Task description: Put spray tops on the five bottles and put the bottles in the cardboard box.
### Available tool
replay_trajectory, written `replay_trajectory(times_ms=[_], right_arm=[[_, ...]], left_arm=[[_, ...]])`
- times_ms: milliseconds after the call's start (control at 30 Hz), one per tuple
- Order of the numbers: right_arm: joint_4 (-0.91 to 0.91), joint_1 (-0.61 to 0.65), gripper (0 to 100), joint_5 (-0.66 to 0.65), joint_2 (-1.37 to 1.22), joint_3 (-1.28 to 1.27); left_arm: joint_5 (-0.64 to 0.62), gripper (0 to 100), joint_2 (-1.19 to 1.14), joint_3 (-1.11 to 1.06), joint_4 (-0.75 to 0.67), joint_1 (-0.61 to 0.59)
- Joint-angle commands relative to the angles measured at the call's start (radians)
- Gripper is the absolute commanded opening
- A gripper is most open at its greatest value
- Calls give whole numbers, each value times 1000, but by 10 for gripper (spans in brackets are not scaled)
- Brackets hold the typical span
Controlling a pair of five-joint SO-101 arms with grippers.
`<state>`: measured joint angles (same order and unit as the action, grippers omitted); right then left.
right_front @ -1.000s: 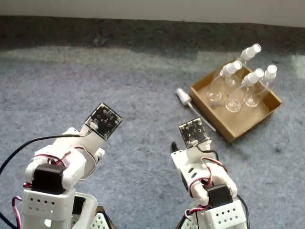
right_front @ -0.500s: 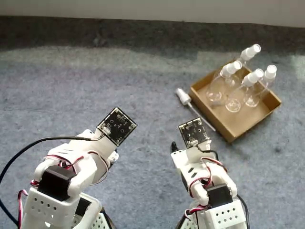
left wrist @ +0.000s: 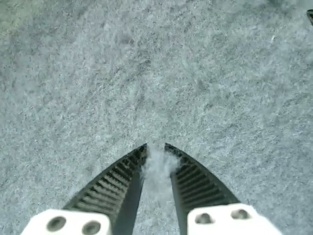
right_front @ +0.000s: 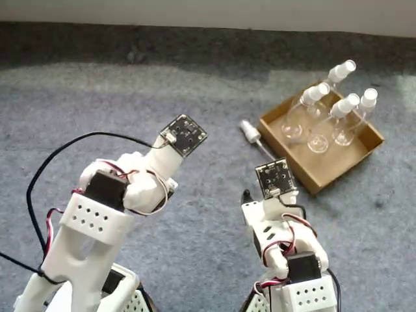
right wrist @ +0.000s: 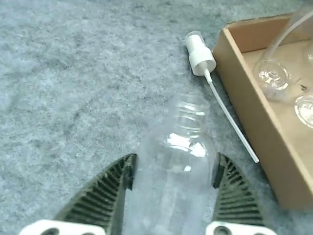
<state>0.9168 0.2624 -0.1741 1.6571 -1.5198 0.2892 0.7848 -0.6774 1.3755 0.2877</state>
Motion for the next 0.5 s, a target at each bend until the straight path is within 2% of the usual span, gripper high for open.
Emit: replay_trajectory(times_ms=[0,67,267,467], right_arm=[[10,-18,156,6,120,44],[42,-18,156,6,194,45],[90,-19,156,6,180,45],[93,-22,156,6,185,47]], left_arm=[[-14,4,-91,88,-35,54],[-21,4,-133,108,-35,96],[-173,4,-272,236,-71,168],[-181,4,-414,357,-84,188]])
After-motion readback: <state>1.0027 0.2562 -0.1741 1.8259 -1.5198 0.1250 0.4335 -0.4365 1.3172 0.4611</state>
